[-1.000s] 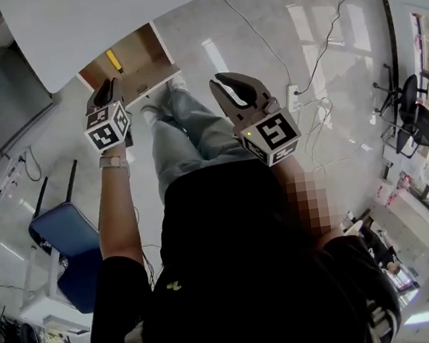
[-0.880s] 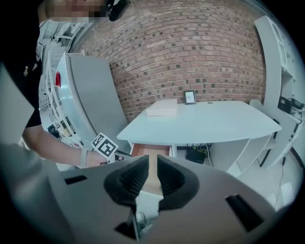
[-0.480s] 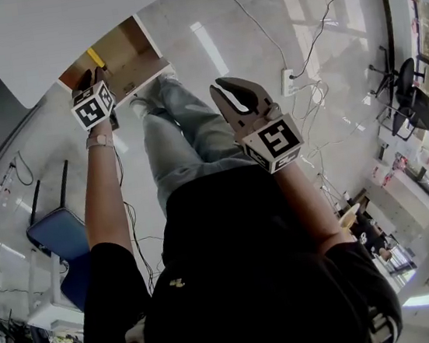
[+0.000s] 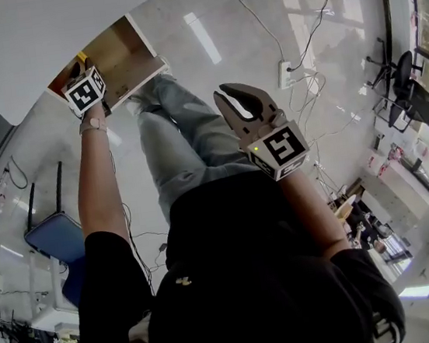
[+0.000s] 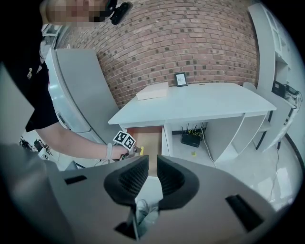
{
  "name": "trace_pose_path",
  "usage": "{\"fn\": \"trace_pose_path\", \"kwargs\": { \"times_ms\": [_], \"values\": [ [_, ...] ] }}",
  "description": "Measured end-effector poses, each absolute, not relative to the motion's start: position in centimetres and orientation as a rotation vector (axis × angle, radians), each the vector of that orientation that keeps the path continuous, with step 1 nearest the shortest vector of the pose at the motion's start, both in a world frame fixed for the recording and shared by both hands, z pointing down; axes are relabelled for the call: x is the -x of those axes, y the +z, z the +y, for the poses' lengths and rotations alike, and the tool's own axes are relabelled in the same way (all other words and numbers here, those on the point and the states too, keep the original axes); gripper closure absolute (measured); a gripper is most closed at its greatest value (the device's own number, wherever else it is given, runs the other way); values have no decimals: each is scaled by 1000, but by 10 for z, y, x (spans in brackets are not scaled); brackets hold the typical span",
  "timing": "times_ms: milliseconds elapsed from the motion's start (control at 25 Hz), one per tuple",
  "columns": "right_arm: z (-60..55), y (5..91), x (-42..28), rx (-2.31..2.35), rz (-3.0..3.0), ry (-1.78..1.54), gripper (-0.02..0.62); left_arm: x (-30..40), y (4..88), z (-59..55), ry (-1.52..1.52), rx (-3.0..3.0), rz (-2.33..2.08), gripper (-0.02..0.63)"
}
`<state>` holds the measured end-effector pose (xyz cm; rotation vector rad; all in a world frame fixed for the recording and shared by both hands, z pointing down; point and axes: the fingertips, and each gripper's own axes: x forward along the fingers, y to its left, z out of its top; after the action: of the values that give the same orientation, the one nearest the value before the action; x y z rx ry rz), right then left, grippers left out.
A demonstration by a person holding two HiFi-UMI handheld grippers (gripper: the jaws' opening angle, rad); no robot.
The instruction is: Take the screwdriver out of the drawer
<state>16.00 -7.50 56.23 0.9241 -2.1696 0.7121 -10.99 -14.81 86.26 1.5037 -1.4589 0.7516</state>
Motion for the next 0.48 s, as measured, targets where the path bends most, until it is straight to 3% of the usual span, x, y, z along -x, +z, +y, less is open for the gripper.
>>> {"fn": "trace_pose_path", "kwargs": {
  "times_ms": [480],
  "values": [
    [-79,570,-171,-946,-2117,726,538,117,900,-155,769,-1433,-1466,491]
  ]
}}
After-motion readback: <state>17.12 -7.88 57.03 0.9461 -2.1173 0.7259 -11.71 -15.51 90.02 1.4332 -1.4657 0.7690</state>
